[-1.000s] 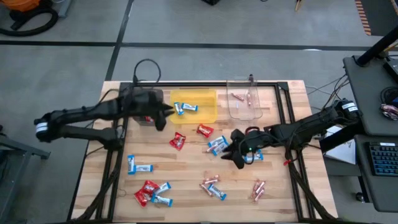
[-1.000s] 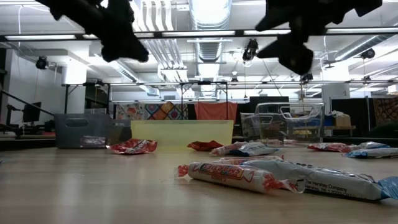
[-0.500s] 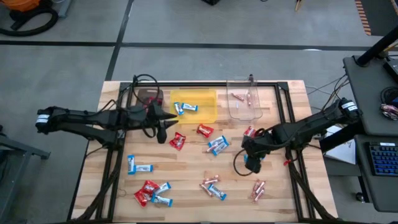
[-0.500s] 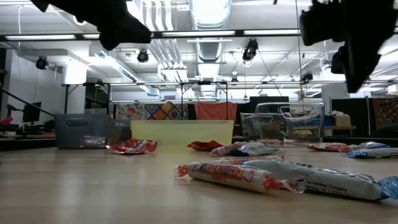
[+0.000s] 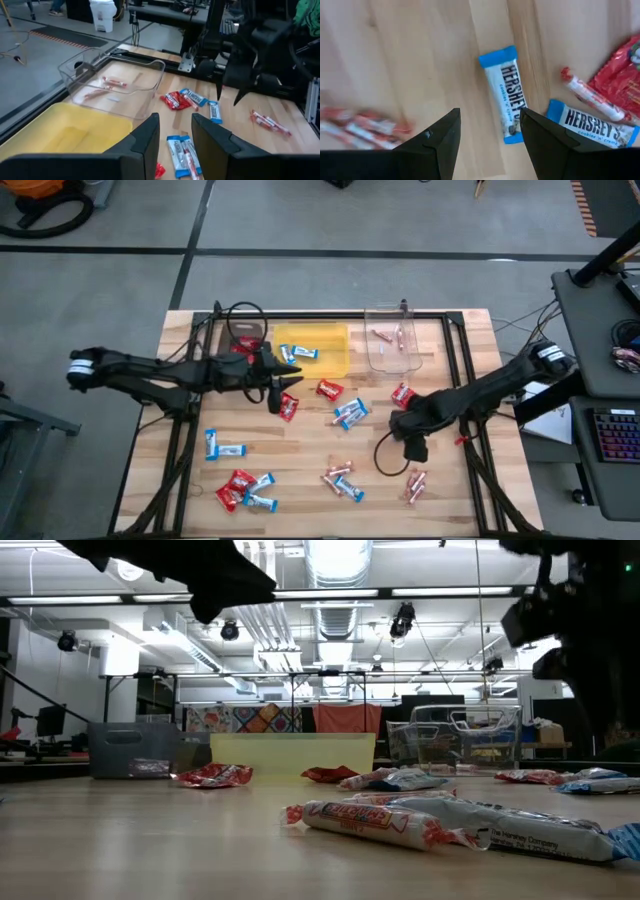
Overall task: Sort candy
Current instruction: Put the white candy into the yellow bin
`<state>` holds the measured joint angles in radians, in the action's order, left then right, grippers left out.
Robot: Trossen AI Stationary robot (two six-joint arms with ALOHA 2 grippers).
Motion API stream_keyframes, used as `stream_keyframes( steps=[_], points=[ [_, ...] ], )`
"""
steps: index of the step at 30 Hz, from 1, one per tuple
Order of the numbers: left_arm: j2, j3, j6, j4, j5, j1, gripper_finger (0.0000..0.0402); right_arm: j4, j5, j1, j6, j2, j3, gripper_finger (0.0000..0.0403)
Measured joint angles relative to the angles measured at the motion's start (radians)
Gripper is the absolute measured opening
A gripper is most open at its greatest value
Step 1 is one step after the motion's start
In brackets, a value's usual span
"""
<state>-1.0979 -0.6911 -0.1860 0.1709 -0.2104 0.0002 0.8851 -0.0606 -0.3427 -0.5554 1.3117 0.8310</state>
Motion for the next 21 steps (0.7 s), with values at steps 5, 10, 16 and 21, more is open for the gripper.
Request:
stream_keyframes(
  steps=[5,10,16,21],
  points=[
    [-0.033,-0.001,0.013,0.023,0.001,0.0,0.0097,-0.001,0.009,0.003,0.003,0.115,0.0,0.0194],
    [-0.042,-0.001,0.016,0.024,0.002,0.0,0.0097,-0.003,0.041,0.003,0.014,0.208,0.003,0.0194],
    [-0.042,-0.002,0.016,0.039,0.004,0.0,0.0097,-0.009,0.05,0.005,0.039,0.273,0.018,0.0168],
    [-0.047,-0.002,0.016,0.038,0.019,0.0,0.0097,-0.019,0.044,0.009,0.052,0.276,0.023,0.0084]
  ],
)
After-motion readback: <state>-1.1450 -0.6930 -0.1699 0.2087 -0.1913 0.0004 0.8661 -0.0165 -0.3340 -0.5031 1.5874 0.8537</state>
